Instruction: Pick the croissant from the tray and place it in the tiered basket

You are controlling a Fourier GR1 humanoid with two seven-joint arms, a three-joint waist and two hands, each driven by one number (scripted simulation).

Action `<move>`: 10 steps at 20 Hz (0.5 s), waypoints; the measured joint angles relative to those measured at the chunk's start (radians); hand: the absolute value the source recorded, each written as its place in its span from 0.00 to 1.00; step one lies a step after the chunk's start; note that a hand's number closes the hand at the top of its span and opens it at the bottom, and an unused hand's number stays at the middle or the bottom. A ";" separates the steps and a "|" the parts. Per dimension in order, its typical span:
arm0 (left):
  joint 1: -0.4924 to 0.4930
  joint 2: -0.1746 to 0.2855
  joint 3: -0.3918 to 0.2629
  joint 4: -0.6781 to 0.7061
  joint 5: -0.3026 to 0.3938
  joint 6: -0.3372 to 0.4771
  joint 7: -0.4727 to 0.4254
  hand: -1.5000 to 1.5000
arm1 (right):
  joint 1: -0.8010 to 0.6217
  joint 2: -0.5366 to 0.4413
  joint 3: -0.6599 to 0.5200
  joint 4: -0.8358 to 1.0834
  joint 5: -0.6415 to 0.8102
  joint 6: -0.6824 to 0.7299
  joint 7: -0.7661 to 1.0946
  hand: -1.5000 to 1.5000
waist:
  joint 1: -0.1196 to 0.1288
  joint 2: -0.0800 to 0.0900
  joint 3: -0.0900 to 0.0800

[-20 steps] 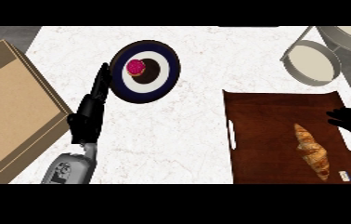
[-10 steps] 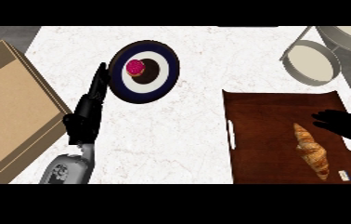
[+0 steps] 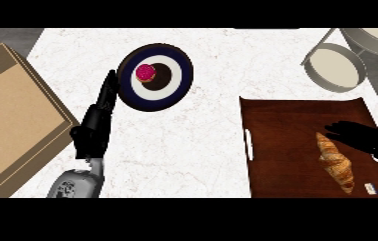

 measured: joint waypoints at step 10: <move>0.004 -0.023 0.012 0.012 -0.021 -0.019 -0.015 0.50 | -0.017 0.058 -0.001 0.029 0.046 0.008 0.009 0.00 | 0.000 0.000 0.000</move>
